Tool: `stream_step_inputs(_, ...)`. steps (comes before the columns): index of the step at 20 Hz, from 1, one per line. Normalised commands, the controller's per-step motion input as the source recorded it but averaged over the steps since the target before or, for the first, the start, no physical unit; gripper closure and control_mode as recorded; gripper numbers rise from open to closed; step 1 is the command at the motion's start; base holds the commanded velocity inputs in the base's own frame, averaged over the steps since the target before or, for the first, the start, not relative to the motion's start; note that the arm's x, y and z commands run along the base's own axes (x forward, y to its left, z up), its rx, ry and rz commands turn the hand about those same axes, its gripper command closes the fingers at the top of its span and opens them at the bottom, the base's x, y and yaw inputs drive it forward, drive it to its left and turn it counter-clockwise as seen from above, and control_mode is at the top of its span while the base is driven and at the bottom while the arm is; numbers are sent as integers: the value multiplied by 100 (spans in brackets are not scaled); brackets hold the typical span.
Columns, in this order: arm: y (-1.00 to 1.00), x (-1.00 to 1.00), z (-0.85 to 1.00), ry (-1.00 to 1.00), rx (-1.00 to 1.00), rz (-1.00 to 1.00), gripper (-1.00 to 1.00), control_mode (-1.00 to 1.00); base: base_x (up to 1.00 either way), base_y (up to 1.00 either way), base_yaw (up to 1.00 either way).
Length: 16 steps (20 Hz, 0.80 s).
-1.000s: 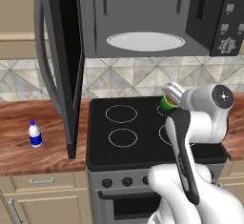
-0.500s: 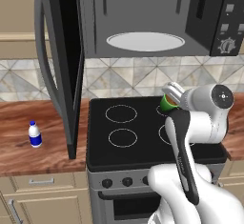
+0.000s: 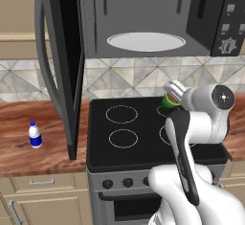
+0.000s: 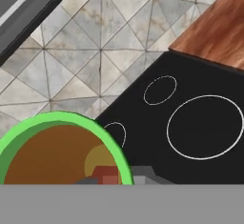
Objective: Place the microwavable item in the microwave. Then, close the microwave door and press the start button.
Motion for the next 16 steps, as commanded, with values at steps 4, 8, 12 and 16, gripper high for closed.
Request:
stream_step_inputs(4,-8,0,72,-18,0,-4,100,-100,0,0,0)
stream_step_inputs(8,-2,0,100,-18,0,-2,100,-100,0,0,0)
stream_step_inputs(12,-2,-4,73,-21,0,-2,100,-100,0,0,0)
stream_step_inputs(16,-5,-13,32,-19,0,-5,100,-100,0,0,0)
